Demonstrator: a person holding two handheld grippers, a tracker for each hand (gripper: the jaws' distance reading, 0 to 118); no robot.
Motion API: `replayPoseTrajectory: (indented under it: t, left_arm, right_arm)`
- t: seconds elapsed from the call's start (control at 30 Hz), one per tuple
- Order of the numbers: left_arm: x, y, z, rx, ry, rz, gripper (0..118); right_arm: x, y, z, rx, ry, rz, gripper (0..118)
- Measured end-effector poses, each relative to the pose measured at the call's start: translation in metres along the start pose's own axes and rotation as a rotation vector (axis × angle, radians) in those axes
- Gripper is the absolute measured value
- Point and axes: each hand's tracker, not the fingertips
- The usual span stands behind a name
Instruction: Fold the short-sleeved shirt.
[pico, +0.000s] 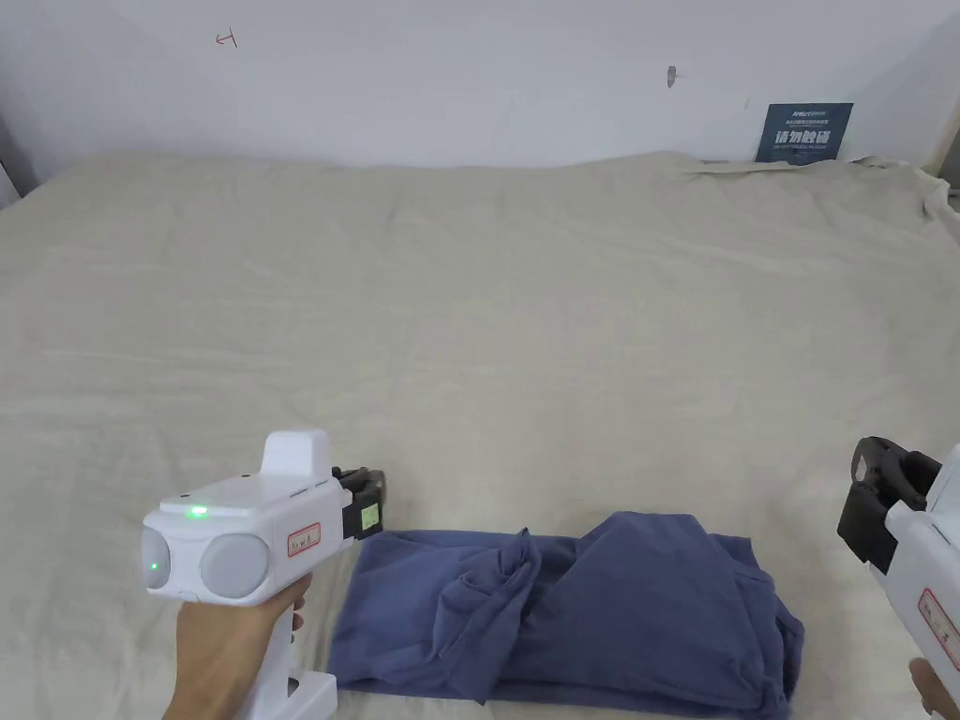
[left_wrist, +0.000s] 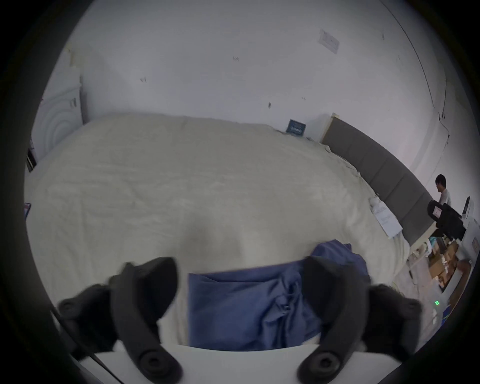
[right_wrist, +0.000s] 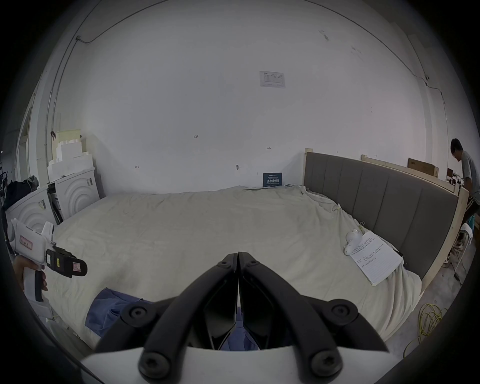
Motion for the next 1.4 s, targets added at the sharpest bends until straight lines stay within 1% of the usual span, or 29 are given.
replayPoseTrajectory:
  t: [0.03,0.07,0.1,0.17,0.2,0.43,0.53,0.7,0.8,0.97,1.07,1.33,1.4]
  left_arm:
    - [-0.001,-0.006,-0.001,0.012,0.005,-0.007,64]
    - [-0.003,-0.012,-0.003,0.012,0.002,-0.011,31]
    - [-0.003,-0.016,-0.005,0.01,0.0,-0.013,15]
    - [-0.001,-0.029,-0.012,-0.006,0.018,-0.028,2]
    - [-0.001,-0.035,-0.018,-0.023,0.025,-0.035,0]
    - [0.02,-0.073,-0.043,-0.115,-0.02,-0.032,0]
    - [0.037,-0.085,-0.051,-0.155,-0.034,-0.069,0]
    - [0.065,-0.097,-0.056,-0.18,-0.076,-0.094,0]
    - [0.082,-0.103,-0.059,-0.2,-0.152,-0.08,0]
    - [0.11,-0.113,-0.063,-0.205,-0.156,-0.107,0]
    - [0.114,-0.112,-0.062,-0.203,-0.19,-0.06,0]
    - [0.114,-0.109,-0.06,-0.21,-0.21,-0.064,0]
    - [0.111,-0.101,-0.053,-0.182,-0.231,-0.048,0]
  right_arm:
    - [0.0,0.0,0.0,-0.001,0.0,0.0,0]
    - [0.0,0.0,0.0,-0.001,-0.001,0.0,0]
    - [0.0,-0.001,0.0,-0.003,-0.002,0.0,0]
    - [0.001,-0.002,0.0,-0.006,-0.003,-0.002,0]
    - [0.002,-0.003,0.0,-0.008,-0.003,-0.002,0]
    - [0.012,-0.008,-0.001,-0.019,-0.014,-0.009,0]
    - [0.016,-0.009,0.0,-0.025,-0.023,-0.014,0]
    - [0.023,-0.01,0.002,-0.026,-0.036,-0.016,0]
    - [0.025,-0.011,0.003,-0.028,-0.044,-0.02,0]
    - [0.026,-0.011,0.005,-0.03,-0.049,-0.024,0]
    - [0.027,-0.012,0.005,-0.03,-0.051,-0.02,0]
    - [0.027,-0.011,0.006,-0.028,-0.05,-0.02,0]
    - [0.027,-0.01,0.005,-0.028,-0.049,-0.02,0]
